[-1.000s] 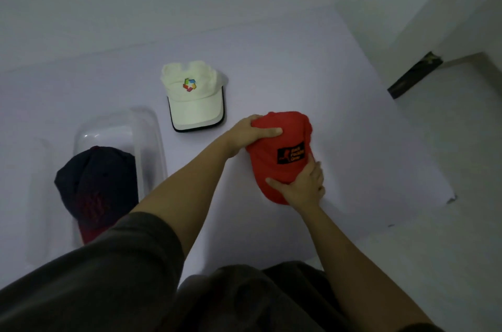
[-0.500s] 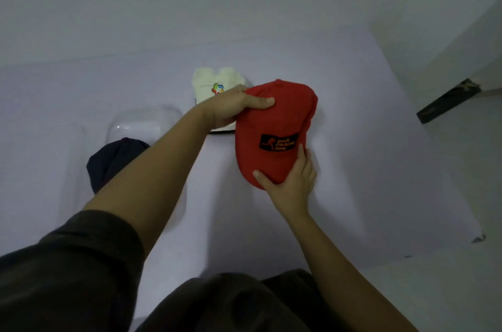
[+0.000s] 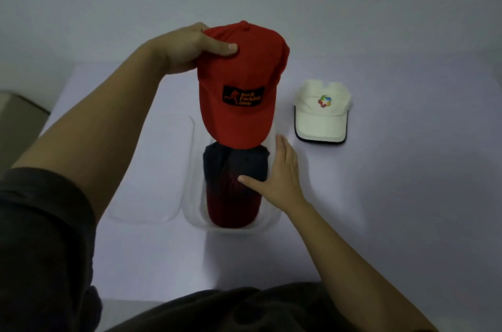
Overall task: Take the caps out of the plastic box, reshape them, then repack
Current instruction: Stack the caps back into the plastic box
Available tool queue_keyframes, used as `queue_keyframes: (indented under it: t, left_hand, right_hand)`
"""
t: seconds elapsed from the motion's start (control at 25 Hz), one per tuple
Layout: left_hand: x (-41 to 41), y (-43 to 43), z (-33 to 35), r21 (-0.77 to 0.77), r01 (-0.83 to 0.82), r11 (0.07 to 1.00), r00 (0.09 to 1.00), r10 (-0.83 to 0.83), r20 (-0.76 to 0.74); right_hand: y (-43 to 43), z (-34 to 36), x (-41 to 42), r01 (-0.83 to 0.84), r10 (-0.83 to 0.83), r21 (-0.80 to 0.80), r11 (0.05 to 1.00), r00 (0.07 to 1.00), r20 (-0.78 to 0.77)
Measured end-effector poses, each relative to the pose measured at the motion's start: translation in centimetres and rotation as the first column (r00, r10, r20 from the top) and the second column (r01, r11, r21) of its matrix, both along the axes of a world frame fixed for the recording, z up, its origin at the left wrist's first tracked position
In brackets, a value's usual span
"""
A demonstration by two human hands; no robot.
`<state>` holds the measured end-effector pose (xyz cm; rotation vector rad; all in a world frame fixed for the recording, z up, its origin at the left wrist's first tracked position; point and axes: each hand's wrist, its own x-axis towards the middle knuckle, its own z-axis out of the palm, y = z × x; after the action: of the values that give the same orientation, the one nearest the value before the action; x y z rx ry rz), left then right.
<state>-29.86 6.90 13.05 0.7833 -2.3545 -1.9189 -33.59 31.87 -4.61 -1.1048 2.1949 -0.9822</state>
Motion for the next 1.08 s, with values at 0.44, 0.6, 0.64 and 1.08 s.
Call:
queue_keyframes:
  t: [0.44,0.6,0.64,1.08]
  left_hand:
    - [2.3,-5.8,-4.5,-0.118,0.058,0.991,0.995,-0.067,-0.072]
    - [1.8,-5.5,-6.5,-0.102,0.125,0.987,0.992,-0.127,-0.011]
    - [1.7,-5.4,-7.1,-0.075,0.159,0.984,0.987,-0.158,0.018]
    - [3.9,-2.3,-16.0,0.522,0.141,0.841,0.941,-0.277,0.192]
  right_hand:
    - [-5.4,-1.2,0.3,-0.101,0.249,0.405,0.909,0.910,-0.332]
    - [-4.4,-0.9,1.4,-0.131,0.277,0.331,0.935,0.851,-0.446]
    - [-4.0,-1.0,1.7,-0.122,0.266,0.311,0.942,0.838,-0.476]
    - [-2.2,-1.0,4.1,0.011,0.056,0.108,0.994,0.798,-0.600]
